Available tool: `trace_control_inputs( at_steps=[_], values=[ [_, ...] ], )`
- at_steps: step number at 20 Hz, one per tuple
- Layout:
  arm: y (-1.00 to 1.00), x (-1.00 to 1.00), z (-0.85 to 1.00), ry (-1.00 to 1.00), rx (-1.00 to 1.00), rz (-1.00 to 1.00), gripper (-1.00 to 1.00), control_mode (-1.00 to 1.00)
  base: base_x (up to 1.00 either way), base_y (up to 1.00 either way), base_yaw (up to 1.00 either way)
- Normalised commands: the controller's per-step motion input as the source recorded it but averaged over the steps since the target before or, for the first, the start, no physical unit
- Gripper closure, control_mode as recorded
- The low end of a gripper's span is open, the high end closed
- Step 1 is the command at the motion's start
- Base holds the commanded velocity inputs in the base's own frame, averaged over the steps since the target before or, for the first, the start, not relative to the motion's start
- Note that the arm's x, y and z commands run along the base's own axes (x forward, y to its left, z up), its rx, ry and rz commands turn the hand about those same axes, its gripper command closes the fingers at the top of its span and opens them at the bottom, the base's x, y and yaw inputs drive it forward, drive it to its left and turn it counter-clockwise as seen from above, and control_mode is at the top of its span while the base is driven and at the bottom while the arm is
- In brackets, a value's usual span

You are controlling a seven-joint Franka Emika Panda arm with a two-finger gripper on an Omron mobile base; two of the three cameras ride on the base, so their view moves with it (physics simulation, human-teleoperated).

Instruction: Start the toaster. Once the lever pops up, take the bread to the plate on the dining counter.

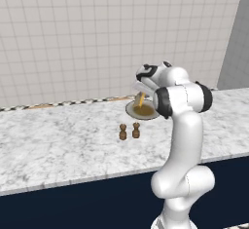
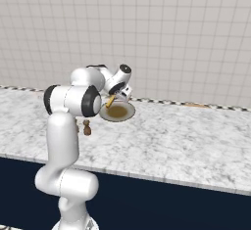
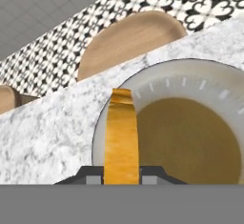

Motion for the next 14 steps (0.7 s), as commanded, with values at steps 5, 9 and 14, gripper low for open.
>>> trace_control_inputs(
  at_steps=[5,9,14],
  values=[
    [0.0,0.18,-0.27,0.01,0.0,0.0,1.0,-1.0,0.0,0.0,0.0],
    [0.0,-0.05,-0.21,0.0,0.0,0.0,1.0,-1.0,0.0,0.0,0.0],
    [0.0,-0.18,-0.16,-0.04,0.0,0.0,1.0,-1.0,0.0,0.0,0.0]
  ],
)
